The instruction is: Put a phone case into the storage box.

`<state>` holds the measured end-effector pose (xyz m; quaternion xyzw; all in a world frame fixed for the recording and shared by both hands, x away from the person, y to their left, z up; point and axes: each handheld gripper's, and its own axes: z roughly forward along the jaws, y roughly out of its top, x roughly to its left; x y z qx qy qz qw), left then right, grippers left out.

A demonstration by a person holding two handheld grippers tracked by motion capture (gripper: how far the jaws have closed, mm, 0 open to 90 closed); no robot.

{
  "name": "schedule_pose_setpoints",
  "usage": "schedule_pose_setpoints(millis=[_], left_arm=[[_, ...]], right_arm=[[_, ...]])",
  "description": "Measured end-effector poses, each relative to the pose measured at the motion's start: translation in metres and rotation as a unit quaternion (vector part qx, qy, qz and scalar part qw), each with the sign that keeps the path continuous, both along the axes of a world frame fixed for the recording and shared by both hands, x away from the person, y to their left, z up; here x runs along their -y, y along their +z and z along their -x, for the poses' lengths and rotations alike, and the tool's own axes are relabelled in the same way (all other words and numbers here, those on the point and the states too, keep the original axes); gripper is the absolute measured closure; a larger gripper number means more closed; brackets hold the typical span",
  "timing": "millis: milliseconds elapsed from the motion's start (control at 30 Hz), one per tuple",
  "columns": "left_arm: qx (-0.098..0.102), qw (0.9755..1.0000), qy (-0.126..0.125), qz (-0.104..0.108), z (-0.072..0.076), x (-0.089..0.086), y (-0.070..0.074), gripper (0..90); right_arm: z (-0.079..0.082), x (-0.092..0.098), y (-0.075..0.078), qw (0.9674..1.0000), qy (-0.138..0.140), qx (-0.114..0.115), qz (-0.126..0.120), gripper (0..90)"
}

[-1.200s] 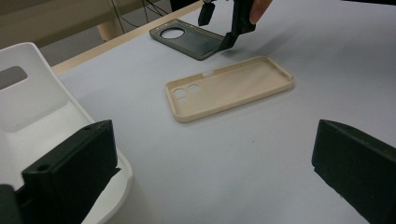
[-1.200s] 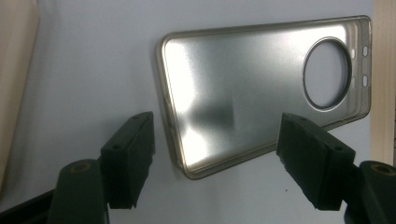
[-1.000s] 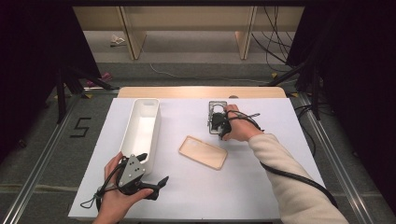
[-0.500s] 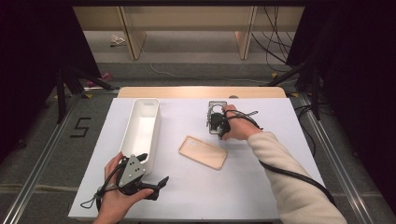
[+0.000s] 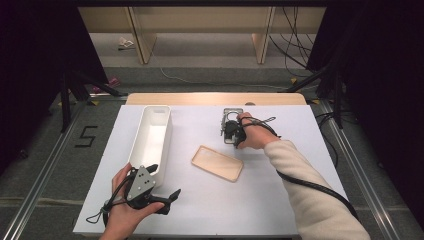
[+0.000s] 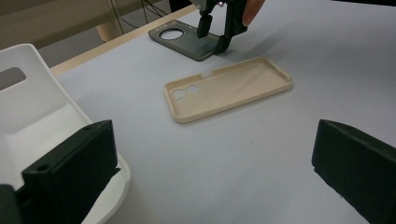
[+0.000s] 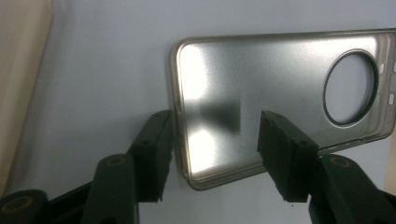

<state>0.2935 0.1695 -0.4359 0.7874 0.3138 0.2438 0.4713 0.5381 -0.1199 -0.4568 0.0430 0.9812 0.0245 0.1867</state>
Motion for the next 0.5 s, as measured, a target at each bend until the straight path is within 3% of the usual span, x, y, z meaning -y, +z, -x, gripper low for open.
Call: schedule_pose_setpoints(millis=[267, 367, 500], left_arm=[[-0.001, 1.0000, -0.001, 0.002, 0.0003, 0.0004, 0.0001, 0.0], [-0.001, 1.0000, -0.001, 0.002, 0.0005, 0.0005, 0.0001, 0.0], [0.000, 1.0000, -0.001, 0.002, 0.0007, 0.0005, 0.0003, 0.0]], right_arm=[[0.0011, -0.0007, -0.0007, 0.9998, 0.008, -0.016, -0.003, 60.8], [0.0030, -0.0030, 0.0003, 0.9995, 0.014, -0.024, 0.013, 66.6], [0.0038, -0.0041, -0.0007, 0.9992, 0.023, -0.030, 0.015, 72.1]])
